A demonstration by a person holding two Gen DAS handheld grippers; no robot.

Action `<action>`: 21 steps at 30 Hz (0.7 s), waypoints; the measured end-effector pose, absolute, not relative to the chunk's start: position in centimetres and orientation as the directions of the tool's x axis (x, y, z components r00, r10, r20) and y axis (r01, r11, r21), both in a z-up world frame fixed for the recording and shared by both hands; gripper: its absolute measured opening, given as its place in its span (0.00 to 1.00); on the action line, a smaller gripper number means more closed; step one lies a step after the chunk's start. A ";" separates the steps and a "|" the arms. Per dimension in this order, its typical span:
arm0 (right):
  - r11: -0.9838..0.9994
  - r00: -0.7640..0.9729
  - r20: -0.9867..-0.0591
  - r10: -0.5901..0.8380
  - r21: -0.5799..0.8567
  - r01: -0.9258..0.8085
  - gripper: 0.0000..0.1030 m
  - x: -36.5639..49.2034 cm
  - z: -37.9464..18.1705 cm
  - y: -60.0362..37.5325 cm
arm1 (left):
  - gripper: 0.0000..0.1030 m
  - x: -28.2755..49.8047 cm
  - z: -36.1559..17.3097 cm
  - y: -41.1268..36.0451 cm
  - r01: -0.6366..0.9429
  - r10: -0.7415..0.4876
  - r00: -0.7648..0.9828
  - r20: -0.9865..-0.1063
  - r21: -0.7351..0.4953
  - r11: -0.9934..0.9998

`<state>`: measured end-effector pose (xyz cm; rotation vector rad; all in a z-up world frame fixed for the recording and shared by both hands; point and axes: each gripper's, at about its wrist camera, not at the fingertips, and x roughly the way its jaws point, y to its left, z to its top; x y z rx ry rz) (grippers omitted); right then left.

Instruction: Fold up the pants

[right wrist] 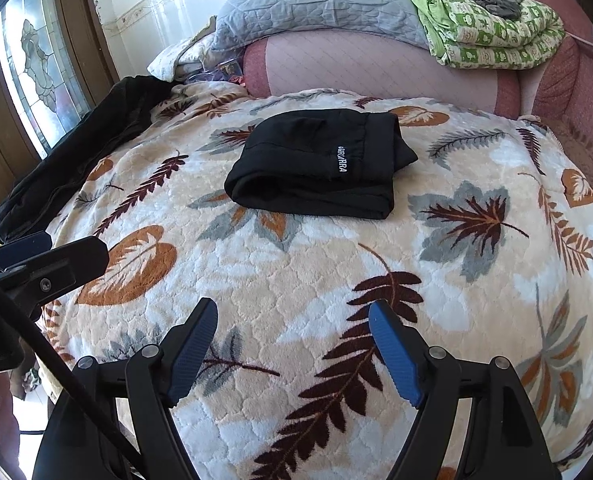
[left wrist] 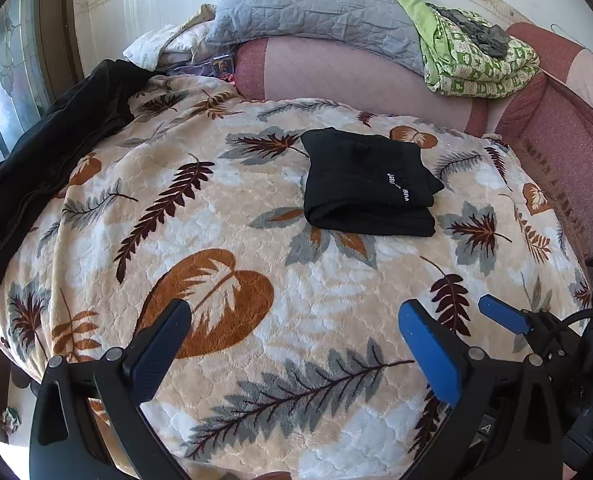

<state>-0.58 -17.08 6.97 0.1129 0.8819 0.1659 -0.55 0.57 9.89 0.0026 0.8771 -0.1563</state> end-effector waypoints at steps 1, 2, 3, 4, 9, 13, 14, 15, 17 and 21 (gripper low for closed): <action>0.981 0.623 -0.759 0.190 0.166 -0.097 0.80 -0.6 6.9 -17.1 | 1.00 -0.5 9.8 0.6 0.138 -0.137 0.626 -0.768 -0.064 0.988; 0.981 0.622 -0.760 0.191 0.166 -0.098 0.80 -0.6 6.9 -17.1 | 1.00 -0.5 9.7 0.6 0.138 -0.138 0.623 -0.770 -0.066 0.988; 0.981 0.621 -0.760 0.191 0.166 -0.098 0.80 -0.6 6.8 -17.0 | 1.00 -0.5 9.6 0.6 0.139 -0.140 0.621 -0.771 -0.067 0.988; 0.981 0.620 -0.761 0.190 0.165 -0.099 0.80 -0.6 6.8 -17.0 | 1.00 -0.5 9.5 0.6 0.138 -0.140 0.618 -0.773 -0.068 0.988; 0.981 0.612 -0.767 0.191 0.164 -0.100 0.81 -0.4 6.5 -16.9 | 1.00 -0.3 9.1 0.7 0.137 -0.141 0.608 -0.782 -0.071 0.988; 0.981 0.607 -0.771 0.192 0.164 -0.102 0.81 -0.3 6.3 -16.9 | 1.00 -0.1 8.8 0.7 0.136 -0.142 0.600 -0.788 -0.075 0.988; 0.981 0.606 -0.772 0.193 0.165 -0.102 0.81 -0.3 6.3 -16.9 | 1.00 -0.1 8.8 0.7 0.135 -0.142 0.598 -0.789 -0.075 0.988; 0.981 0.605 -0.773 0.194 0.166 -0.102 0.81 -0.2 6.2 -16.9 | 1.00 -0.1 8.8 0.7 0.135 -0.142 0.597 -0.790 -0.076 0.988; 0.980 0.603 -0.774 0.196 0.169 -0.101 0.81 -0.2 6.1 -16.9 | 1.00 0.0 8.6 0.7 0.136 -0.146 0.593 -0.792 -0.080 0.987; 0.980 0.599 -0.776 0.197 0.172 -0.100 0.81 -0.1 6.0 -16.9 | 1.00 0.2 8.3 0.6 0.139 -0.150 0.583 -0.798 -0.084 0.987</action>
